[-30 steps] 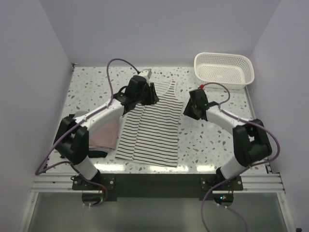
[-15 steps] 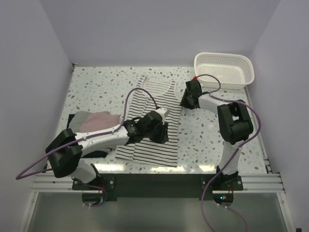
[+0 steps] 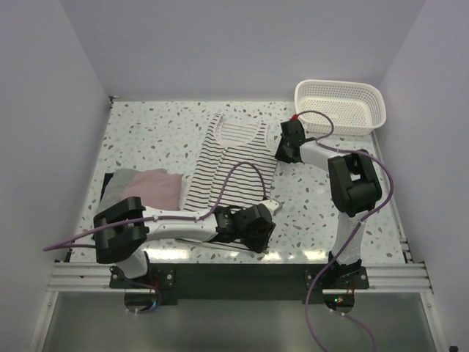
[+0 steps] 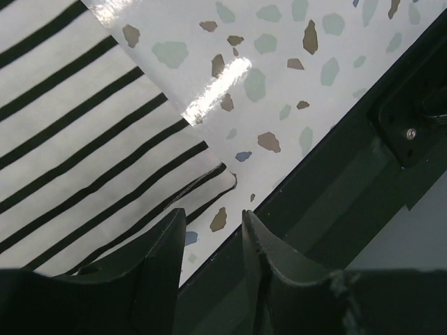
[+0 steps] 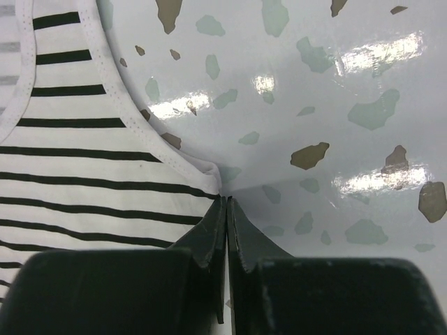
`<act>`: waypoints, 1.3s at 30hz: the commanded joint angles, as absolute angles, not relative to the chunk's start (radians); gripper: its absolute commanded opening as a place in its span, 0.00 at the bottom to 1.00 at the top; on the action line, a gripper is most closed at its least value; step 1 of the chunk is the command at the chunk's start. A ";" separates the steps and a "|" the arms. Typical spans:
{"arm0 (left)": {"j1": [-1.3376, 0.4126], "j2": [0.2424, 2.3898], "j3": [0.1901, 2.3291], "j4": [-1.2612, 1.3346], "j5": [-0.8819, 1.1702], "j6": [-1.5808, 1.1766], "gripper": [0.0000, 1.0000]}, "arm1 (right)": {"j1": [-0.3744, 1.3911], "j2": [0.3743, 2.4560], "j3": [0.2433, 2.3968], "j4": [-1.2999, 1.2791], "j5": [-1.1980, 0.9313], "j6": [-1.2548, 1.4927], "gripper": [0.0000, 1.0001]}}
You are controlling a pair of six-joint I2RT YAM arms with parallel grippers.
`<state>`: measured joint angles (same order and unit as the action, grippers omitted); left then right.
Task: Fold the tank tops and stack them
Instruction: Fold the tank top
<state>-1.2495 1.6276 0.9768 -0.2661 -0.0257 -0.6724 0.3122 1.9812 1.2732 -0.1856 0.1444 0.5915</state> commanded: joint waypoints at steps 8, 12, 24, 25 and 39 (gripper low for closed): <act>-1.331 1.739 1.107 -0.327 -0.150 -0.684 0.44 | 0.313 1.974 1.293 -0.170 0.178 0.578 0.00; -1.345 1.795 1.146 -0.347 -0.184 -0.689 0.44 | 0.311 1.967 1.290 -0.169 0.181 0.575 0.00; -1.379 1.861 1.210 -0.403 -0.267 -0.693 0.34 | 0.311 1.957 1.285 -0.169 0.179 0.572 0.00; -1.381 1.861 1.213 -0.410 -0.270 -0.693 0.25 | 0.313 1.954 1.287 -0.169 0.184 0.569 0.00; -1.402 1.757 1.218 -0.318 -0.193 -0.632 0.00 | 0.295 1.904 1.347 -0.265 0.290 0.529 0.00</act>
